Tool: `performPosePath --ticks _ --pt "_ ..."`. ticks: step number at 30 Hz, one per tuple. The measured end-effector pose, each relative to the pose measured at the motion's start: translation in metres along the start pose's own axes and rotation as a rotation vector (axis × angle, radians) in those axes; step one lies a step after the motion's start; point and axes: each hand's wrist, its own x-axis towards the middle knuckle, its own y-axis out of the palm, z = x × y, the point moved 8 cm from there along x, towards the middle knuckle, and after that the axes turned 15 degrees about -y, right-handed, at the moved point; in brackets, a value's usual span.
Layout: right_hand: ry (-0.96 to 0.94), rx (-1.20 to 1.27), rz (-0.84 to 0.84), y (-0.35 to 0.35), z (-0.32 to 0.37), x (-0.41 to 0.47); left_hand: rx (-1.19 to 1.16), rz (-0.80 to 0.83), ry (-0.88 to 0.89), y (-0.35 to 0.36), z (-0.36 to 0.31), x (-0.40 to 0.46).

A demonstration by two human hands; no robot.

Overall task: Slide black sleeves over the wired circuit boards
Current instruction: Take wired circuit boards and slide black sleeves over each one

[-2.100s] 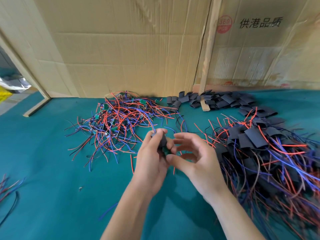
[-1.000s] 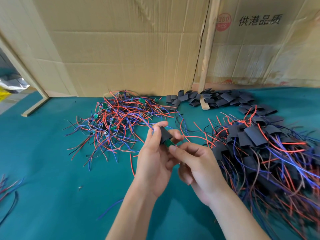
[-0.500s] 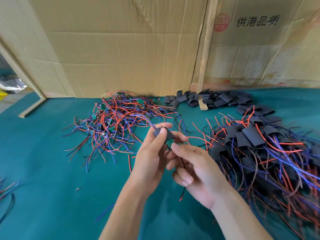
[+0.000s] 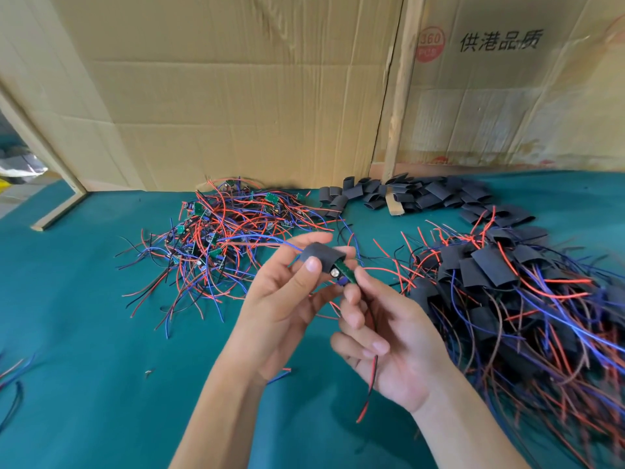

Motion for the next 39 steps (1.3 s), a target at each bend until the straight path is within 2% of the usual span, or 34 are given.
performPosePath --ticks 4,11,24,33,39 --pt "-0.032 -0.040 -0.046 -0.003 0.005 0.000 0.031 -0.096 -0.001 -0.007 0.002 0.003" --pt "-0.063 -0.053 -0.112 -0.007 0.014 0.001 0.183 -0.139 -0.003 -0.015 -0.004 0.003" --pt "-0.049 -0.215 -0.134 -0.014 0.014 0.001 0.251 -0.135 -0.024 -0.018 0.001 0.003" --pt "-0.019 -0.278 -0.147 -0.018 0.009 0.001 0.155 -0.074 -0.079 -0.016 0.009 0.000" --pt "-0.062 -0.378 -0.136 -0.020 0.009 0.002 0.189 -0.080 -0.109 -0.015 0.015 -0.001"
